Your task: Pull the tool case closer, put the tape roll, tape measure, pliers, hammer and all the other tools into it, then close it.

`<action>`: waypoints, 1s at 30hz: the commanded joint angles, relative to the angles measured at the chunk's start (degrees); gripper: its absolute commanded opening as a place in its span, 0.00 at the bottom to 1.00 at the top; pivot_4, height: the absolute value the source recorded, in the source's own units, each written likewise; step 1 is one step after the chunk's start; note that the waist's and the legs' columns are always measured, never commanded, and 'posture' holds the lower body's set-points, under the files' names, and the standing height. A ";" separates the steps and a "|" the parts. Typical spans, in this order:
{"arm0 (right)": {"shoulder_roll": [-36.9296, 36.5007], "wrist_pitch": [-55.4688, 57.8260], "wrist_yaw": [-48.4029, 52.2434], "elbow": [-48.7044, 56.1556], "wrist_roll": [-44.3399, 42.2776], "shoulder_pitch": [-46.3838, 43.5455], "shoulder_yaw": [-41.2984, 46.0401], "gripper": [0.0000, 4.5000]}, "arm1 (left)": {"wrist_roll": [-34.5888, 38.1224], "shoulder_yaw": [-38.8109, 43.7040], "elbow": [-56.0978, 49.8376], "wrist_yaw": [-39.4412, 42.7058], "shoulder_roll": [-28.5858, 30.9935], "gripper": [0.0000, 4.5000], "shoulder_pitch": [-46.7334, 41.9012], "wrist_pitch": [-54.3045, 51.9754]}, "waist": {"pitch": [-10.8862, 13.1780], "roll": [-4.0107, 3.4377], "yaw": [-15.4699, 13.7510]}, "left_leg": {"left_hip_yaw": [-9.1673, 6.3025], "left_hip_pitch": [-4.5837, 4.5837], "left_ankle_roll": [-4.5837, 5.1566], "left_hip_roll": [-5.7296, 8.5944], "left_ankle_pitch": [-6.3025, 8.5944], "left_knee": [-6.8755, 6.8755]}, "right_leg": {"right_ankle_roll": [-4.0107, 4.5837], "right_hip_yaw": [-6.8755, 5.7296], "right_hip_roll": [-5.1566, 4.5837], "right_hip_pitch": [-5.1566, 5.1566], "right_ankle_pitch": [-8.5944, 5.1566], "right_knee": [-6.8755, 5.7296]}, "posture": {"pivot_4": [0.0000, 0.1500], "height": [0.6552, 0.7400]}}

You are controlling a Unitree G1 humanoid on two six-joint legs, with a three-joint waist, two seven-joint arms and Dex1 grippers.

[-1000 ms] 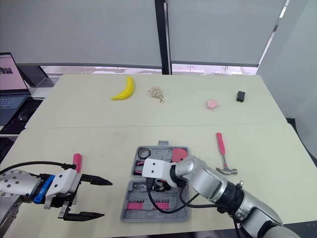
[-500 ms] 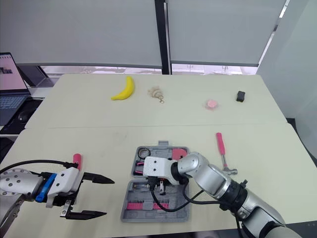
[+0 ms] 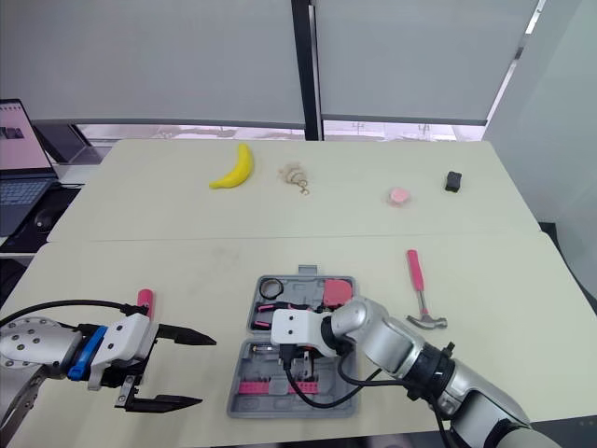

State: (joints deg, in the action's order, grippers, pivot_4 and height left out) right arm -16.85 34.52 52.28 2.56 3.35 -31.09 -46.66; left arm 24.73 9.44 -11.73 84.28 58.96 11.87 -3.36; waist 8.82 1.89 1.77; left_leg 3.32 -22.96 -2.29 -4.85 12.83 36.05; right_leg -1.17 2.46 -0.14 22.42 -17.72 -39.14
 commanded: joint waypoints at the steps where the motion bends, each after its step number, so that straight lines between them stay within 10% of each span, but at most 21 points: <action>1: 0.37 2.30 0.18 -1.26 0.81 0.33 0.03 0.00 | 0.23 0.77 -1.25 -0.29 -0.01 1.00 0.21 0.43 | 0.00 0.00 -0.01 | 0.00 0.00 0.00 0.00 0.00 0.00 | 0.00 0.00 0.00 -0.01 0.00 0.00 | 1.00 1.00; 17: -2.76 -1.77 3.20 12.31 -7.23 1.60 12.63 0.00 | 1.06 2.23 -0.33 -2.97 -1.59 1.00 1.37 -0.38 | 0.01 -0.01 -0.04 | -0.01 -0.01 0.00 -0.03 0.00 -0.04 | 0.00 -0.02 0.01 -0.01 0.00 0.01 | 1.00 1.00; 30: -26.80 -3.14 0.58 31.28 -12.88 29.91 46.01 0.00 | 0.89 15.67 13.96 -16.92 -6.46 1.00 1.58 -3.90 | 0.03 0.09 -0.18 | -0.01 0.02 -0.05 0.04 0.04 -0.05 | -0.01 -0.01 -0.08 -0.08 -0.02 0.10 | 1.00 1.00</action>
State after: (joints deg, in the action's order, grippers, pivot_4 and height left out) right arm -42.80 33.84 53.55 31.89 -8.24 -3.54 -6.72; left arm 25.11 21.82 0.23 69.23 52.54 13.78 -7.06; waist 8.85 1.98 1.60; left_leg 3.30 -22.90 -2.34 -4.82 12.86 36.00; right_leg -1.18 2.44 -0.22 22.30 -17.75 -39.04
